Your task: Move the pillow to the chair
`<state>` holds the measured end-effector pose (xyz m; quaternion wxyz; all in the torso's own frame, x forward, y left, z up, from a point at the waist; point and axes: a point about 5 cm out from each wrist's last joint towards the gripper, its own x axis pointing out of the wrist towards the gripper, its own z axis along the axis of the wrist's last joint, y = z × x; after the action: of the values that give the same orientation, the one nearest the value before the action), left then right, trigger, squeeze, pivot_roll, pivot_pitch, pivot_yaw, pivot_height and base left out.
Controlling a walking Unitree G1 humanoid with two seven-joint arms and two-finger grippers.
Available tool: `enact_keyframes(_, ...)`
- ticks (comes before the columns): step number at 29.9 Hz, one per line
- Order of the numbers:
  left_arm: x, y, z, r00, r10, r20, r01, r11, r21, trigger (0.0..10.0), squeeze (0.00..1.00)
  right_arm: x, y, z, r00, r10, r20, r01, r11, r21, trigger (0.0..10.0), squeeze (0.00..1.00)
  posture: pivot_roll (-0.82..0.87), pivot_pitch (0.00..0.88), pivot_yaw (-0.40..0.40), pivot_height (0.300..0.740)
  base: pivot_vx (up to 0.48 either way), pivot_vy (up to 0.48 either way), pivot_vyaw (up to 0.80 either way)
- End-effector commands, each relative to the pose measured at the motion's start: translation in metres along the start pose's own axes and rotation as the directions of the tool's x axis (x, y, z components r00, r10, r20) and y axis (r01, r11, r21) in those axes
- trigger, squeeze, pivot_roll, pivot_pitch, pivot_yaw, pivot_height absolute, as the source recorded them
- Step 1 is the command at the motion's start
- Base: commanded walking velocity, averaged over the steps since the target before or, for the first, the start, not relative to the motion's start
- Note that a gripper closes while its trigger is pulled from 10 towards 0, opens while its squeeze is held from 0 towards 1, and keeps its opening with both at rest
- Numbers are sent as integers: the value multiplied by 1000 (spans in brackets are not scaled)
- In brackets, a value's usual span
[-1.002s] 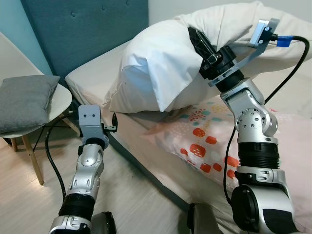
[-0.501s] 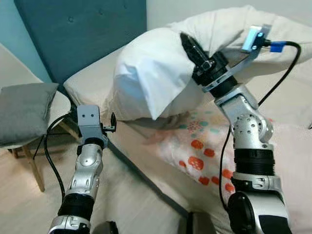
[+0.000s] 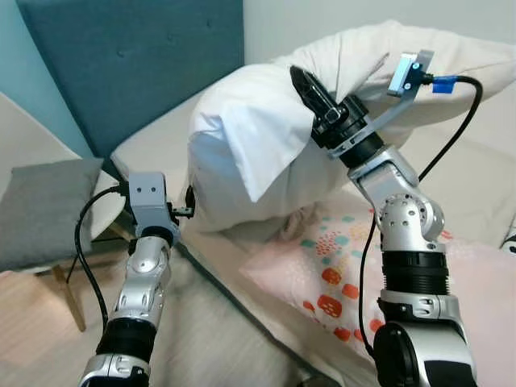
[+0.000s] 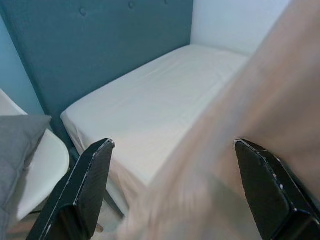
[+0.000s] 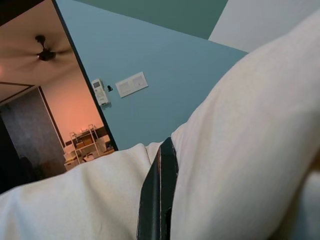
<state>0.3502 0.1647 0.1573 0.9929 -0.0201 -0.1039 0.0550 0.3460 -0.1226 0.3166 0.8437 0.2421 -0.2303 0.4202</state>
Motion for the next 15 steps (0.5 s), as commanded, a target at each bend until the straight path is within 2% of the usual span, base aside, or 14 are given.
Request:
enact_keyframes(1,-4,0,-7,1000,2,-20,-2,1000,9,10000,0,9,17,20,993,92,77,-88,995,-50,0,0,23,19,3,685,0,0,0)
enact_keyframes(15,-4,-2,-3,1000,-12,5,12,1000,14,10000,0,6,18,15,993,82,82,-77,995,-66,0,0,24,14,1,725,0,0,0)
